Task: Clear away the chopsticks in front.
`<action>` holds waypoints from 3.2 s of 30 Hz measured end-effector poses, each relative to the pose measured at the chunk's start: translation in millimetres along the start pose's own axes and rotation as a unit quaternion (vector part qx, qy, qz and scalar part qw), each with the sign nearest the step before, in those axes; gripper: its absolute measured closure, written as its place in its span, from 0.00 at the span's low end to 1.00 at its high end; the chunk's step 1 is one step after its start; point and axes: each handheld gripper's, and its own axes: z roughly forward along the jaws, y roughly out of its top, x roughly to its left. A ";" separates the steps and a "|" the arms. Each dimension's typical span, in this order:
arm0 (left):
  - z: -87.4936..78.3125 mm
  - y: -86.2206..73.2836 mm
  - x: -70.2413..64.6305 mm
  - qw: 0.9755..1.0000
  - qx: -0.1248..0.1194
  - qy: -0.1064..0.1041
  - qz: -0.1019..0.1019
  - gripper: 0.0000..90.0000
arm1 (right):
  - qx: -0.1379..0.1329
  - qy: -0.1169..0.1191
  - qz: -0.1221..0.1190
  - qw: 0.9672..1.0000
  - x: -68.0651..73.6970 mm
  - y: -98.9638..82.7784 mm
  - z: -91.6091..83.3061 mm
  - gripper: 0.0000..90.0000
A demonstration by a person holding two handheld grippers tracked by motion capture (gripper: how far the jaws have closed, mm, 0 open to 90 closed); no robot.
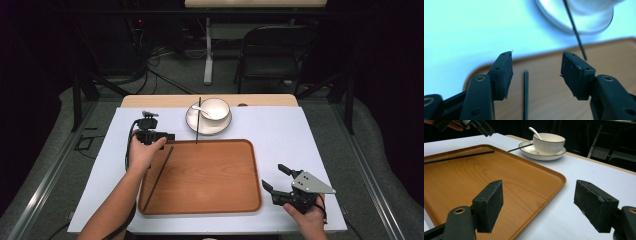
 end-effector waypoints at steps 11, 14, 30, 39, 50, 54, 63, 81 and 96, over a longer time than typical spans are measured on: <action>2.5 36.6 1.8 0.999 -0.018 0.012 -0.030 0.49 | -0.002 -0.005 -0.002 1.000 0.4 0.1 -3.9 0.25; 6.6 44.3 -3.9 0.999 -0.016 0.011 -0.026 0.49 | 0.000 -0.005 -0.003 1.000 0.7 -0.2 -3.1 0.25; 43.7 64.5 -39.3 1.000 -0.017 -0.009 -0.013 0.66 | 0.001 -0.004 -0.006 1.000 2.5 0.7 -4.3 0.25; 73.1 64.3 -50.3 1.000 0.018 -0.012 -0.012 0.77 | -0.002 -0.006 -0.005 1.000 2.3 0.9 -6.0 0.25; 99.8 57.8 -54.5 0.999 0.038 -0.015 -0.017 0.81 | -0.003 -0.008 0.000 1.000 2.5 0.5 -8.8 0.25; 107.2 56.8 -57.2 0.999 0.046 -0.015 -0.021 0.82 | -0.003 -0.009 -0.002 1.000 2.8 0.5 -9.9 0.25; 115.3 60.1 -54.3 0.995 0.072 0.006 -0.061 0.93 | -0.005 -0.009 -0.002 1.000 2.7 0.2 -11.3 0.25; 82.3 66.6 -26.0 0.995 0.041 0.001 -0.096 0.95 | -0.004 -0.010 -0.004 1.000 3.7 0.1 -11.5 0.25; 32.2 51.2 4.9 0.995 0.028 -0.003 -0.099 0.95 | -0.001 -0.008 -0.005 1.000 4.7 0.4 -8.0 0.25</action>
